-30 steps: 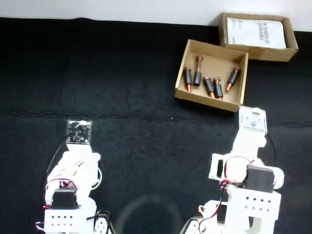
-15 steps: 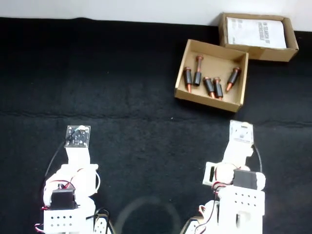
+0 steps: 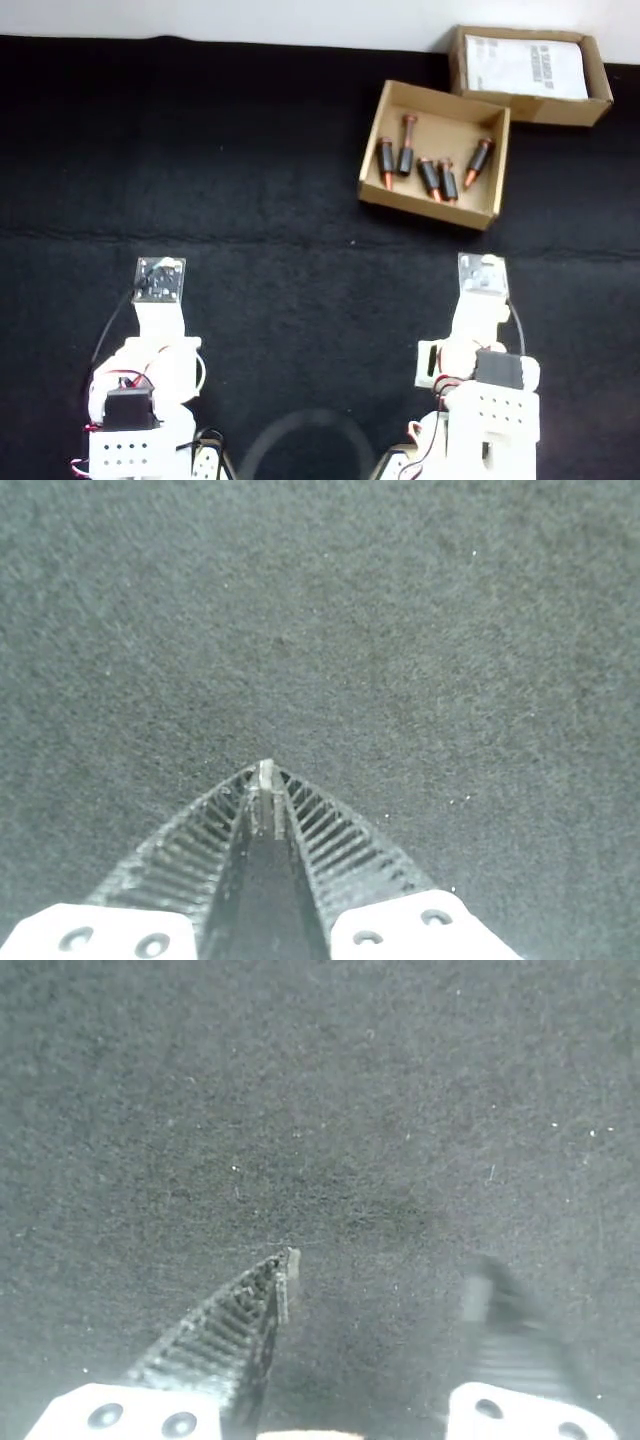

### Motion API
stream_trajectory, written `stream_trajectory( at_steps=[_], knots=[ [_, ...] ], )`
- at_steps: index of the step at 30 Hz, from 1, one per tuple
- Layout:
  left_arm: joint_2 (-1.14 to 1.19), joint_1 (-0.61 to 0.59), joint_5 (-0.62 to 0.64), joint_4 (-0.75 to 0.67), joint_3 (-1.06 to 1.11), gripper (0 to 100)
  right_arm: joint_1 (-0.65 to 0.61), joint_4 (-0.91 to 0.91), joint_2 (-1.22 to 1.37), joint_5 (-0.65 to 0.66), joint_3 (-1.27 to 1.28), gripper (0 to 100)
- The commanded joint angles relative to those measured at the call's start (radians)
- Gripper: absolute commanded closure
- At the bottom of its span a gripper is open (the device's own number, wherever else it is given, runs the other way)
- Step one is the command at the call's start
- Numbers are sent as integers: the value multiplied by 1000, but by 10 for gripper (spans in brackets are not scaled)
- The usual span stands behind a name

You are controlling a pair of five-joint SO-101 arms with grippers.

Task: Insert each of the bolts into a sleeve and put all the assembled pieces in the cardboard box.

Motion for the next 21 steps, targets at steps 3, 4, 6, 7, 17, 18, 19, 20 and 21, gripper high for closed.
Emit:
stream_trajectory(
  at_steps=[3,4,6,7,17,18,19,20,21],
  knots=[
    [-12,-10,-2,3,18,991,4,-76,-16,14,88,958],
    [-12,-10,-2,3,18,991,5,-116,-18,9,130,958],
    [-12,-10,-2,3,18,991,12,-206,-18,8,214,958],
    [-12,-10,-2,3,18,991,12,-246,-18,8,254,958],
    [-12,-10,-2,3,18,991,5,-268,-19,8,308,958],
    [-12,-10,-2,3,18,991,5,-266,-19,6,308,958],
    [-12,-10,-2,3,18,991,5,-266,-19,6,308,958],
    [-12,-10,-2,3,18,991,5,-266,-19,6,308,958],
    [-12,-10,-2,3,18,991,5,-266,-19,6,308,958]
  ],
)
